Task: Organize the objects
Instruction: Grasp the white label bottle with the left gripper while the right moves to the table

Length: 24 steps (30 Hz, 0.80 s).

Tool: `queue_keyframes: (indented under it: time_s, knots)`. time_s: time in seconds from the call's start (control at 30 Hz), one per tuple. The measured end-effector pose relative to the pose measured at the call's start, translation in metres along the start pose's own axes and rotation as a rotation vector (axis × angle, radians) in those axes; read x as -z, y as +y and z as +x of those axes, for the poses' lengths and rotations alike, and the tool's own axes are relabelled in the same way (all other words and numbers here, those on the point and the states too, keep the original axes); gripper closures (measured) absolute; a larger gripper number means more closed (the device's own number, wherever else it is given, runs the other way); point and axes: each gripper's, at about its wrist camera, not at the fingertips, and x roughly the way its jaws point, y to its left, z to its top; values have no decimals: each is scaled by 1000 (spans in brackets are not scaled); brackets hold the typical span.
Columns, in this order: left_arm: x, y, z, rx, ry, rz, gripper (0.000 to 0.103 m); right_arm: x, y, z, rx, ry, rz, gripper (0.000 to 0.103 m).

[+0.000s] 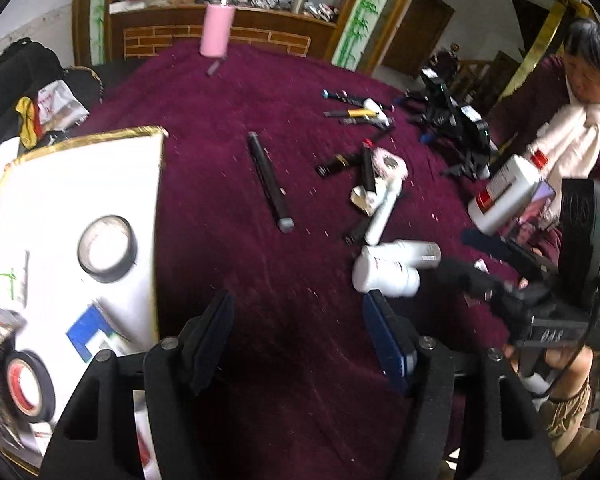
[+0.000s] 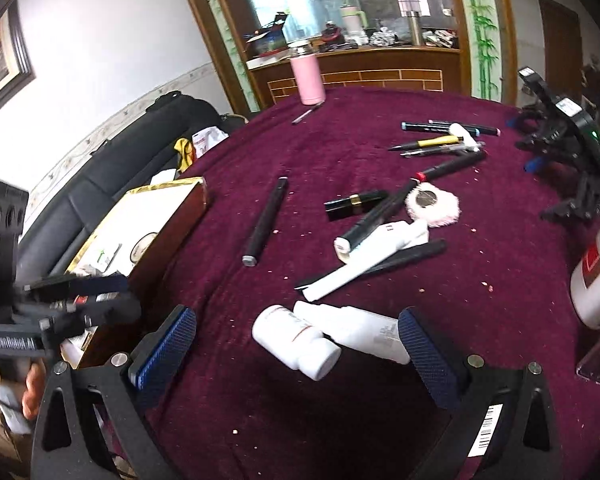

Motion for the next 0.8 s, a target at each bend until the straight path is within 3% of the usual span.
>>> queue_keyframes:
  time_s: [0.23,0.63,0.8]
  knots:
    - [7,-20,17,10,36,53,37,3,-17,-9,38,4,41,0]
    - [-11,-70,67,58,107,174,37,11,-49,-30,97,-17,129,0]
    - [-9,-85,71,10,72,210,37,11,-57,-30,94,-19,158,0]
